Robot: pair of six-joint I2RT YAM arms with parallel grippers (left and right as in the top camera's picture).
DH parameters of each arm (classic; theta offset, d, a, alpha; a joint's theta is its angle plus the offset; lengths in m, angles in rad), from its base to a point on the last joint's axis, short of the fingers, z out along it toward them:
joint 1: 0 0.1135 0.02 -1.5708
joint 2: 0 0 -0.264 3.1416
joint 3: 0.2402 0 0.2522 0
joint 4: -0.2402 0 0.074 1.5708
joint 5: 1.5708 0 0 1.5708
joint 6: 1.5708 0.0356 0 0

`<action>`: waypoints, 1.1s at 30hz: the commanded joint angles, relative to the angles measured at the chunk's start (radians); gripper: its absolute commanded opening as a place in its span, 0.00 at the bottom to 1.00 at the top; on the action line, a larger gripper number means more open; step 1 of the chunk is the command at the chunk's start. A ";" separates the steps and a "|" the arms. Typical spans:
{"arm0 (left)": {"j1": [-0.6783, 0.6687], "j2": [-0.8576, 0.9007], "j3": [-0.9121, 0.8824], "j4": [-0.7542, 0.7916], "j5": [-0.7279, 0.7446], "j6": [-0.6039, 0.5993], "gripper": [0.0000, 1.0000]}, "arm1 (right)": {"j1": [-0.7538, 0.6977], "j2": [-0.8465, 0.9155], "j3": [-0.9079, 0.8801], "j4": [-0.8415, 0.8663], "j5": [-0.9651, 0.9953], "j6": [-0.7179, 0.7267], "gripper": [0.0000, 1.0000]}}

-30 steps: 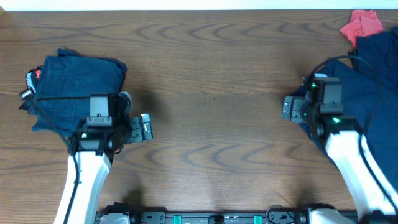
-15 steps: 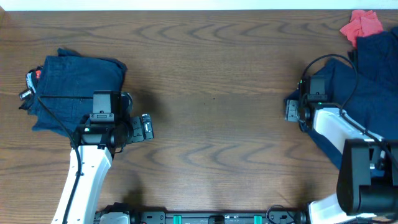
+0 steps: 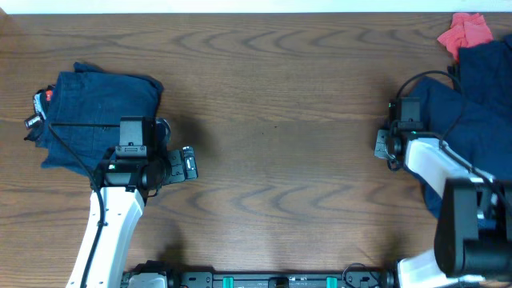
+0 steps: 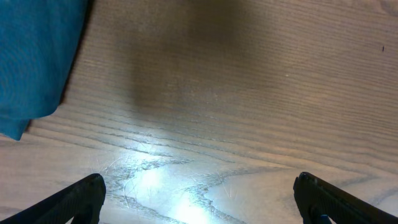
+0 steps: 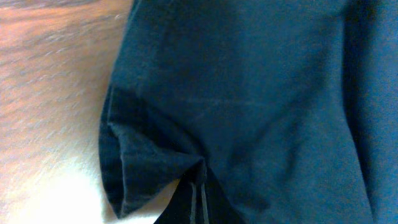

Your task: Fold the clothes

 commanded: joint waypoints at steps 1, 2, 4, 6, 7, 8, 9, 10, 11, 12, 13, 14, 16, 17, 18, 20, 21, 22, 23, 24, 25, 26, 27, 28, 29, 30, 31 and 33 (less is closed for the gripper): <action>0.000 0.002 0.016 0.000 -0.001 -0.010 0.98 | -0.001 -0.156 0.015 0.005 -0.189 -0.009 0.01; 0.000 0.002 0.016 0.000 -0.001 -0.010 0.98 | 0.013 -0.209 0.025 0.008 -0.360 -0.056 0.01; 0.000 0.002 0.016 0.000 -0.001 -0.010 0.98 | 0.053 -0.282 0.037 0.035 -0.638 -0.139 0.01; 0.000 0.002 0.016 0.003 -0.001 -0.010 0.98 | 0.138 -0.353 0.040 0.116 -0.804 -0.161 0.01; 0.000 0.002 0.016 0.004 -0.001 -0.010 0.98 | 0.182 -0.373 0.040 0.153 -0.806 -0.161 0.01; 0.000 0.002 0.016 0.004 -0.001 -0.010 0.98 | 0.234 -0.389 0.040 0.193 -0.788 -0.161 0.01; 0.000 0.002 0.016 0.004 -0.001 -0.010 0.98 | 0.285 -0.396 0.040 0.232 -0.754 -0.161 0.01; 0.000 0.002 0.016 0.004 -0.001 -0.010 0.98 | 0.328 -0.396 0.040 0.263 -0.717 -0.160 0.01; 0.000 0.002 0.016 0.006 -0.001 -0.010 0.98 | 0.390 -0.392 0.040 0.298 -0.655 -0.160 0.01; 0.000 0.002 0.016 0.008 -0.001 -0.010 0.98 | 0.425 -0.386 0.040 0.316 -0.609 -0.160 0.02; 0.000 0.002 0.016 0.011 -0.001 -0.010 0.98 | 0.459 -0.377 0.040 0.331 -0.558 -0.160 0.05; 0.000 0.002 0.016 0.015 -0.001 -0.010 0.98 | 0.481 -0.368 0.040 0.339 -0.518 -0.160 0.15; 0.000 0.002 0.016 0.024 -0.001 -0.010 0.98 | 0.510 -0.348 0.040 0.348 -0.437 -0.159 0.56; 0.000 0.002 0.016 0.027 -0.001 -0.010 0.98 | 0.513 -0.340 0.040 0.348 -0.395 -0.148 0.66; 0.000 0.002 0.016 0.031 -0.001 -0.010 0.98 | 0.512 -0.337 0.040 0.343 -0.355 -0.134 0.75; 0.000 0.002 0.016 0.034 0.001 -0.010 0.98 | 0.498 -0.341 0.040 0.313 -0.251 -0.109 0.85; 0.000 0.002 0.016 0.034 0.017 -0.010 0.98 | 0.486 -0.350 0.040 0.286 -0.180 -0.073 0.88; 0.000 0.002 0.016 0.034 0.040 -0.010 0.98 | 0.472 -0.360 0.040 0.252 -0.110 -0.033 0.90; 0.000 0.002 0.016 0.034 0.065 -0.010 0.98 | 0.458 -0.373 0.040 0.216 -0.055 -0.001 0.91; 0.000 0.002 0.016 0.037 0.096 -0.010 0.98 | 0.438 -0.389 0.040 0.167 0.005 0.035 0.92; -0.001 0.002 0.016 0.041 0.130 -0.010 0.98 | 0.409 -0.409 0.040 0.102 0.069 0.081 0.93; -0.002 0.002 0.014 0.047 0.164 -0.010 0.98 | 0.388 -0.421 0.040 0.059 0.105 0.112 0.93; -0.004 0.002 0.013 0.055 0.206 -0.015 0.98 | 0.357 -0.437 0.040 0.002 0.143 0.148 0.94; -0.008 0.002 0.010 0.066 0.250 -0.032 0.98 | 0.322 -0.454 0.040 -0.055 0.164 0.175 0.96; -0.013 0.004 0.006 0.077 0.278 -0.056 0.98 | 0.285 -0.469 0.040 -0.104 0.166 0.189 0.96; -0.023 0.007 0.000 0.092 0.298 -0.089 0.98 | 0.251 -0.481 0.040 -0.144 0.164 0.194 0.97; -0.035 0.011 -0.007 0.108 0.306 -0.120 0.98 | 0.222 -0.492 0.040 -0.180 0.162 0.196 0.98; -0.077 0.032 -0.019 0.144 0.307 -0.179 0.98 | 0.160 -0.513 0.040 -0.251 0.164 0.196 0.99</action>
